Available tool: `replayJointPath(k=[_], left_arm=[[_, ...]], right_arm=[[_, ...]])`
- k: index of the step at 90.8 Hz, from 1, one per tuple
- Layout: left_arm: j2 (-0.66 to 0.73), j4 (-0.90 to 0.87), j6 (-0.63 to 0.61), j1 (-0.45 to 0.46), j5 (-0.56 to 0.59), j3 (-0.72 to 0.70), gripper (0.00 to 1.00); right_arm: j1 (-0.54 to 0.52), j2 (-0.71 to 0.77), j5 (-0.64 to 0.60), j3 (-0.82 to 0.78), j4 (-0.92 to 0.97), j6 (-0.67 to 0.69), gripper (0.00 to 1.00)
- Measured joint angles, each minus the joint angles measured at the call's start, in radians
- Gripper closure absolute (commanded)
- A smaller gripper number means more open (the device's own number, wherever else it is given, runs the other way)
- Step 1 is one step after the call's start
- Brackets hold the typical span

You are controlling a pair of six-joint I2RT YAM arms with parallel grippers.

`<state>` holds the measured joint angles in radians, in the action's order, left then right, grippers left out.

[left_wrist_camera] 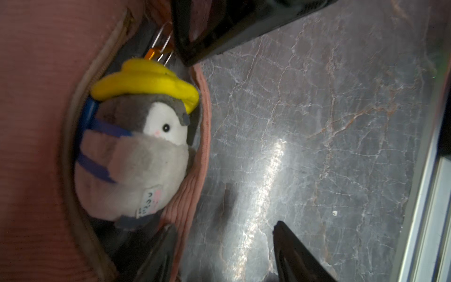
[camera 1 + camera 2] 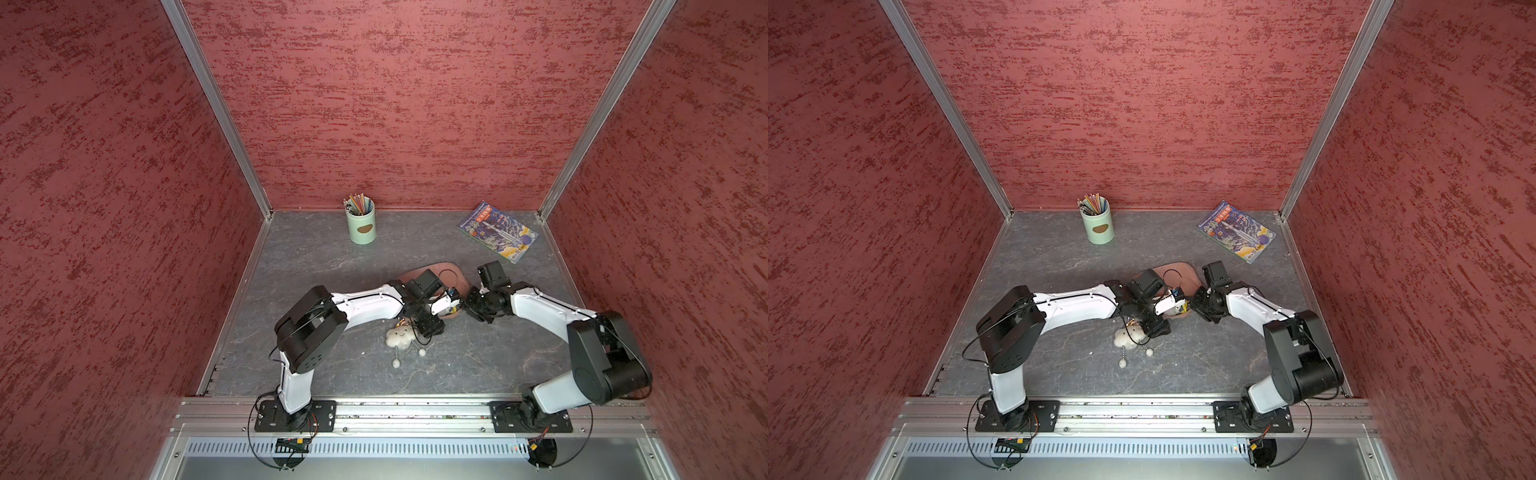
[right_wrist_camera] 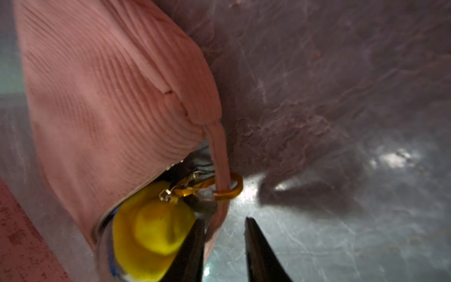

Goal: Remove the decoration from the bag
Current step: Move the bag to the center of the board.

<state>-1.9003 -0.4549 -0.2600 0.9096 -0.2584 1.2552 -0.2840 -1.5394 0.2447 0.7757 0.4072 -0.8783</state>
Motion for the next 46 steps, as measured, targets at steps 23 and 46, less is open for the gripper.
replayJointPath(k=[23, 46], left_arm=[[0.081, -0.063, 0.067, 0.026, -0.212, -0.023, 0.41], [0.235, -0.109, 0.195, -0.114, -0.322, -0.024, 0.28]], right_arm=[[-0.010, -0.011, -0.010, 0.007, -0.014, 0.092, 1.00], [-0.071, 0.009, -0.206, 0.164, 0.117, 0.326, 0.58]])
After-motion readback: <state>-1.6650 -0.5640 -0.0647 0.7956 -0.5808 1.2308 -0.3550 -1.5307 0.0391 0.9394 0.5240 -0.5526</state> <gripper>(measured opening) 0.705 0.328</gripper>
